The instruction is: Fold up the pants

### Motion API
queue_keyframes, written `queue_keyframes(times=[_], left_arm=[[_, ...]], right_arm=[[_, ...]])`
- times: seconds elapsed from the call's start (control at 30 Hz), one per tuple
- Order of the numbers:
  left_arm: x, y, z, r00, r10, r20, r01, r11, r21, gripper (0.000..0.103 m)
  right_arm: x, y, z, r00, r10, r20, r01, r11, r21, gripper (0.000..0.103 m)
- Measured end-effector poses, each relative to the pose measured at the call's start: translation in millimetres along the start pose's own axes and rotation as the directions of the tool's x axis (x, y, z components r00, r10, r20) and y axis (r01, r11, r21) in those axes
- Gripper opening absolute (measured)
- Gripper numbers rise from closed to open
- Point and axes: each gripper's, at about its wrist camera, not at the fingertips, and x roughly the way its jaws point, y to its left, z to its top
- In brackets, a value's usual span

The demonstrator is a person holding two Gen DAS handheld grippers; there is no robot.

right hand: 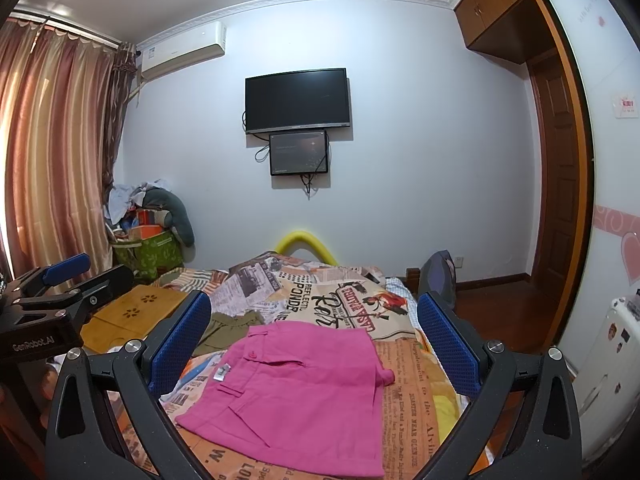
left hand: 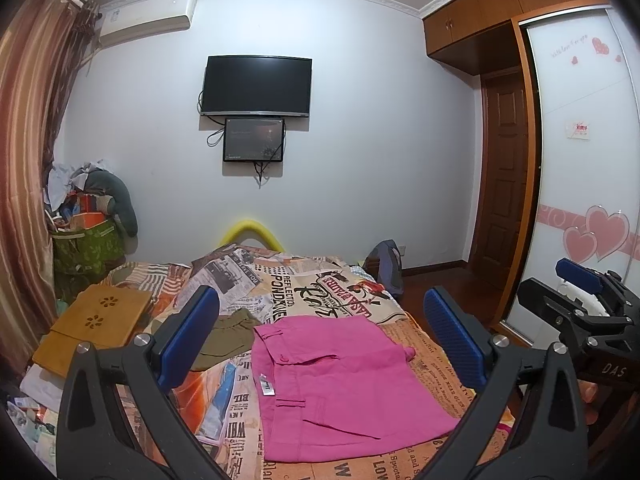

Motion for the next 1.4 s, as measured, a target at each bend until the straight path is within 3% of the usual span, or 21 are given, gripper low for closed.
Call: queue_keyframes(times=[1.4], left_arm=[[-2.2, 0.6, 1.8, 1.0, -0.006, 0.009, 0.006, 1.0, 0.003, 0.103]], right_arm=[[3.1, 3.8, -2.6, 1.0, -0.003, -0.009, 0.003, 1.0, -0.001, 0.103]])
